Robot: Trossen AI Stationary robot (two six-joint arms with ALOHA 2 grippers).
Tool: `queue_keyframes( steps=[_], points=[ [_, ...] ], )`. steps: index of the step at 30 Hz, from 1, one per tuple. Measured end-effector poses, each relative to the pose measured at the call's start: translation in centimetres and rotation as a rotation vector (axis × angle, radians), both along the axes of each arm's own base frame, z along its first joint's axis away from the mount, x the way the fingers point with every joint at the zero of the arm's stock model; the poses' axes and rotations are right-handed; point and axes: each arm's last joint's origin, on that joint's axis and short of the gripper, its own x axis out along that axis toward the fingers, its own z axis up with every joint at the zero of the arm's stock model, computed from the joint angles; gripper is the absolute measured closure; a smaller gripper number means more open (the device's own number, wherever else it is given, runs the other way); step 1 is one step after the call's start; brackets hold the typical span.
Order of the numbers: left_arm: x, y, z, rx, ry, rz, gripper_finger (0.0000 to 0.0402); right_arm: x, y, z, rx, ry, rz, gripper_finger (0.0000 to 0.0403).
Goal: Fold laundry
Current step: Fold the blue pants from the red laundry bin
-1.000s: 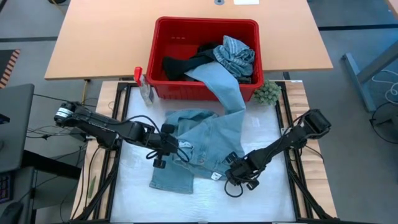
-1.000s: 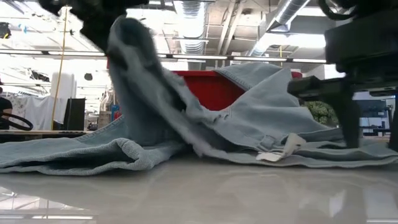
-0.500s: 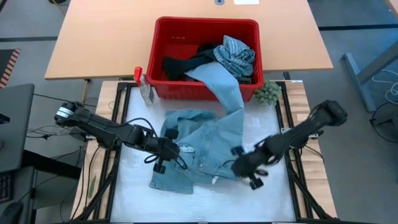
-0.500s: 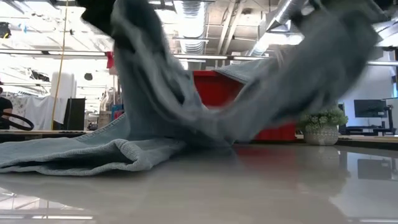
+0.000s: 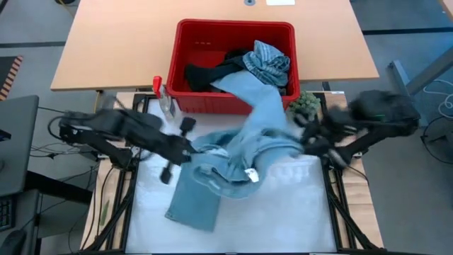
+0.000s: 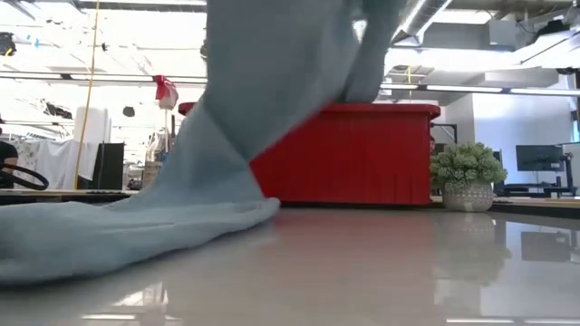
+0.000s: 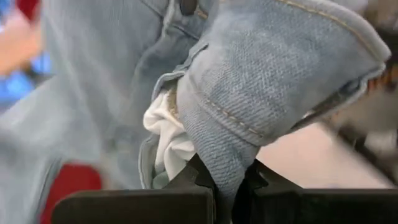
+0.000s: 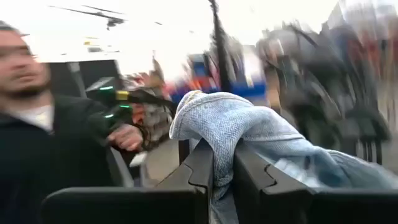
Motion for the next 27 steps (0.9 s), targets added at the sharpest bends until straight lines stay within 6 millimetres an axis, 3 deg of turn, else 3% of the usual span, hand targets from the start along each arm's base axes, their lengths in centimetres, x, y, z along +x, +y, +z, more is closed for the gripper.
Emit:
queue_keyframes(
  steps=[6,12,15,17,21,25,27],
  points=[
    [-3.9,0.3,7.7,-0.006,-0.371,-0.029,0.0401,-1.6,2.5,5.9,-0.332,-0.433,0.005,0.0341],
    [-7.7,0.2,13.2,-0.011,-0.775,-0.137,0.0401,-0.8,5.2,10.1,-0.553,-0.754,-0.083,0.0341],
    [-9.1,0.2,14.9,-0.02,-0.926,-0.164,0.0401,0.3,6.1,11.8,-0.582,-0.847,-0.149,0.0341],
    [-9.9,0.3,15.6,-0.021,-1.004,-0.177,0.0401,1.4,6.7,12.1,-0.56,-0.937,-0.224,0.0341],
    [-10.1,0.1,16.2,0.004,-1.087,-0.227,0.0401,1.8,6.9,12.7,-0.469,-1.09,-0.308,0.0341],
    [-9.1,-0.6,16.0,0.041,-1.112,-0.297,0.0401,2.9,7.6,12.6,-0.448,-1.246,-0.188,0.0341],
    [-8.4,-1.1,15.9,0.05,-1.122,-0.353,0.0401,3.6,9.1,11.8,-0.464,-1.26,-0.081,0.0341]
  ],
)
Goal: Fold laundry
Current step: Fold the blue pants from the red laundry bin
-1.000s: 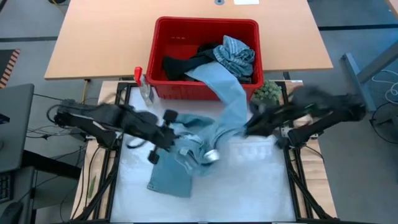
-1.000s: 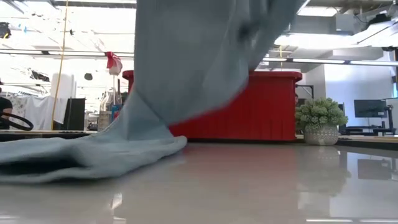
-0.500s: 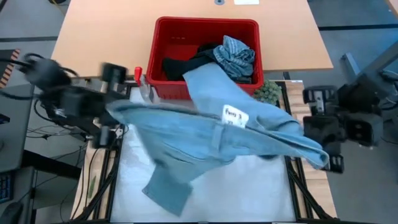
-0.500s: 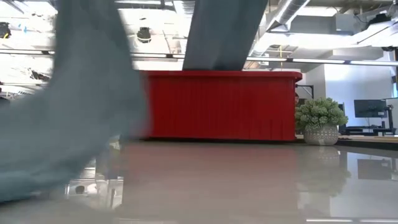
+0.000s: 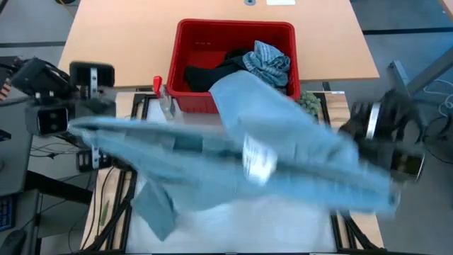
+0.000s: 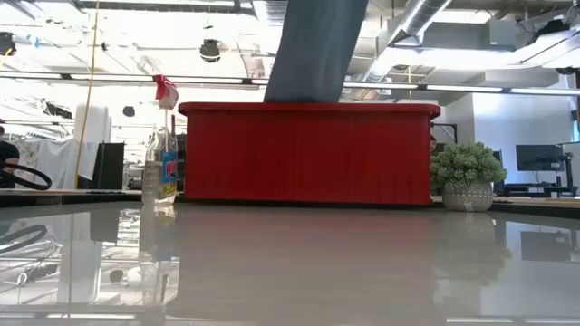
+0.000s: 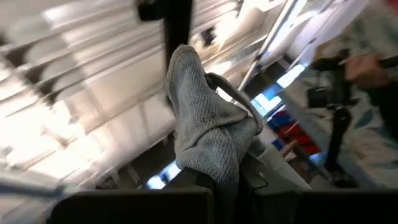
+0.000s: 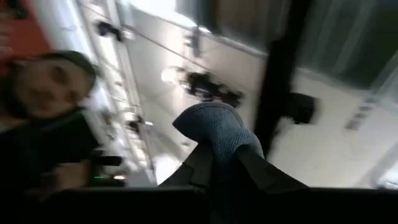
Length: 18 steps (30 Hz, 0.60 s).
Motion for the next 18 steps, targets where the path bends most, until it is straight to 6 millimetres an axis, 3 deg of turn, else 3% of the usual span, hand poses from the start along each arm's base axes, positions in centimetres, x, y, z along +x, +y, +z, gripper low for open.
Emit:
queue_keyframes(
  steps=[3,9,14,18],
  points=[
    [1.4,-1.0,-0.4,0.035,0.005,-0.083,0.0401,0.0,1.8,-0.5,-0.046,0.0,0.077,0.0341],
    [4.8,-3.4,-1.5,0.096,-0.026,-0.091,0.0401,-3.8,6.2,-0.9,-0.072,-0.019,0.088,0.034],
    [6.0,-3.8,-1.8,0.121,-0.038,-0.026,0.0401,-6.7,9.5,-1.5,-0.086,-0.044,-0.126,0.034],
    [5.8,-3.6,-1.7,0.105,-0.022,0.04,0.0401,-5.9,10.2,-1.8,-0.043,0.028,-0.369,0.034]
  ],
)
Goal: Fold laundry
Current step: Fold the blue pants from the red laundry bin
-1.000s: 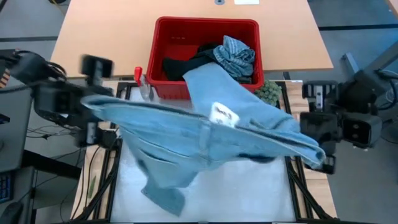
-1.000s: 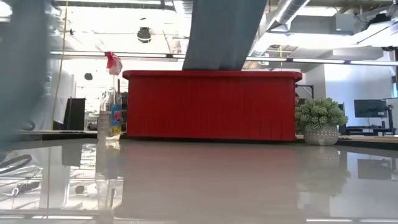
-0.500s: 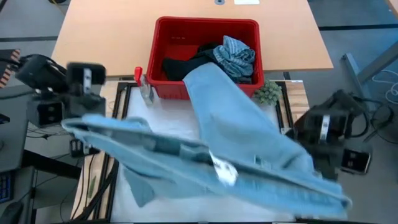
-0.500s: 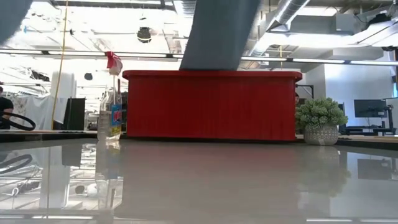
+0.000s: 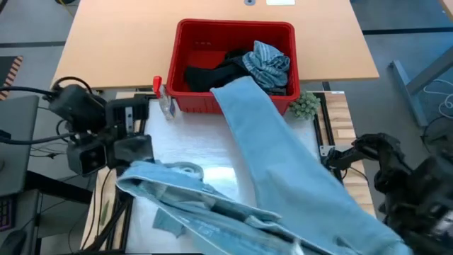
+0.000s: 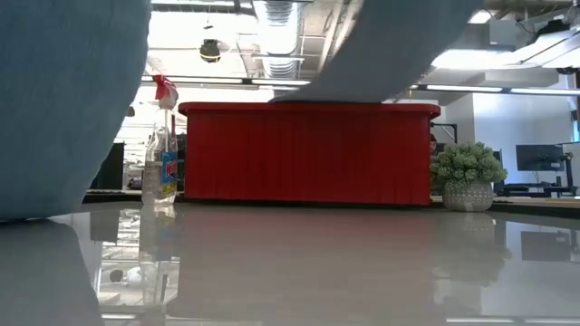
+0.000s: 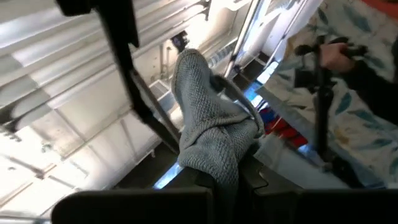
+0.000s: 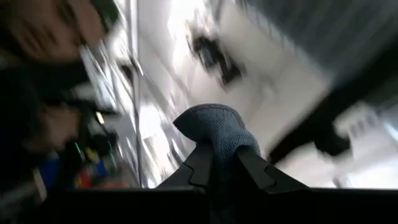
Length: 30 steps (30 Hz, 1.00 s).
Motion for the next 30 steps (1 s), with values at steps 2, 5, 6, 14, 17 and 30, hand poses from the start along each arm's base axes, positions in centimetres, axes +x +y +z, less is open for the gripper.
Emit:
queue_keyframes(
  steps=[2,5,6,14,17,30],
  points=[
    [-0.6,0.5,0.2,-0.037,0.031,0.072,0.0401,0.9,-1.0,0.2,0.098,0.093,-0.13,0.034],
    [-1.7,1.5,0.2,-0.092,0.123,0.187,0.0401,2.4,-4.5,0.9,0.353,0.3,-0.28,0.0339],
    [-2.0,1.8,0.1,-0.117,0.16,0.228,0.0401,2.9,-5.8,1.1,0.463,0.37,-0.306,0.0338],
    [-4.2,3.7,-0.7,-0.249,0.375,0.44,0.0401,4.1,-14.2,-1.6,0.901,0.868,-0.389,0.0295],
    [-5.1,4.4,-1.3,-0.278,0.474,0.495,0.0401,3.4,-17.3,-3.7,1.023,1.074,-0.425,0.0266],
    [-5.3,3.5,-6.7,-0.159,1.02,0.38,0.0401,3.7,-21.8,-11.2,1.125,1.485,-0.881,0.0212]
  ],
)
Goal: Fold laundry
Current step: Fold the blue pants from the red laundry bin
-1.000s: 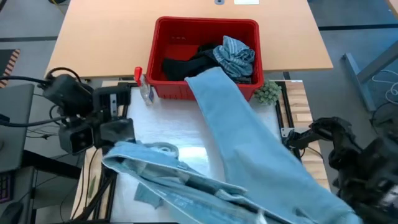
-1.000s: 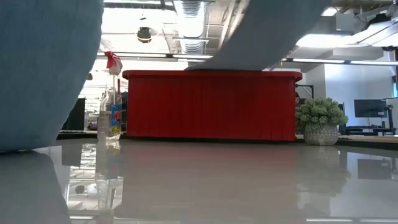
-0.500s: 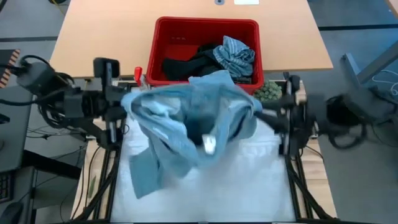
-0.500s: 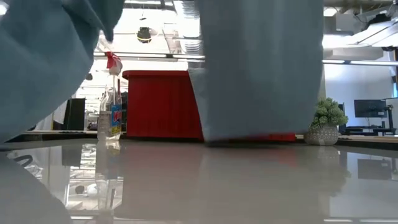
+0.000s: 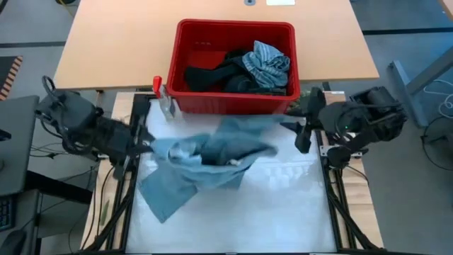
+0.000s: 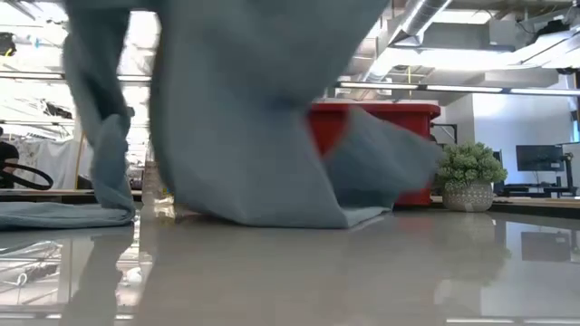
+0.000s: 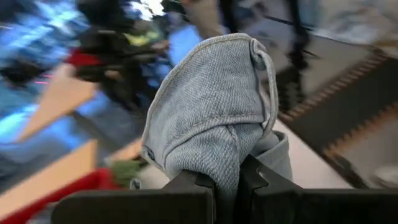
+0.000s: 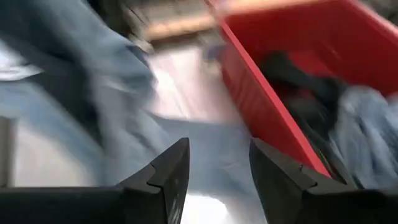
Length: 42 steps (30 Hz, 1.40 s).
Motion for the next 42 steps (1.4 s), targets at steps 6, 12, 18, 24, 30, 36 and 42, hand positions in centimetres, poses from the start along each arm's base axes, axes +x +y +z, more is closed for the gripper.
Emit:
queue_keyframes(
  steps=[6,12,18,24,30,36,42],
  points=[
    [0.5,-0.9,-1.2,0.018,0.069,-0.03,0.0401,0.5,-2.6,-4.7,0.085,0.101,-0.221,0.0217],
    [2.5,-1.2,-2.0,0.044,0.1,0.016,0.0401,4.5,-1.5,-7.1,0.223,-0.109,0.163,0.0219],
    [4.1,-0.3,-4.7,0.054,0.351,0.131,0.0401,6.9,-0.5,-7.8,0.2,-0.279,0.276,0.0221],
    [7.4,0.3,-7.2,0.027,0.531,0.248,0.0401,11.8,1.1,-8.7,0.122,-0.484,0.329,0.0221],
    [9.9,2.0,-9.3,0.046,0.666,0.348,0.0401,15.0,2.7,-10.3,0.101,-0.504,0.374,0.0221],
    [10.3,3.2,-9.4,0.049,0.671,0.338,0.0401,15.3,2.6,-10.7,0.015,-0.467,0.365,0.0222],
    [10.8,3.3,-9.6,0.043,0.686,0.248,0.0401,15.2,2.3,-10.5,-0.267,-0.414,0.347,0.0238]
  ],
)
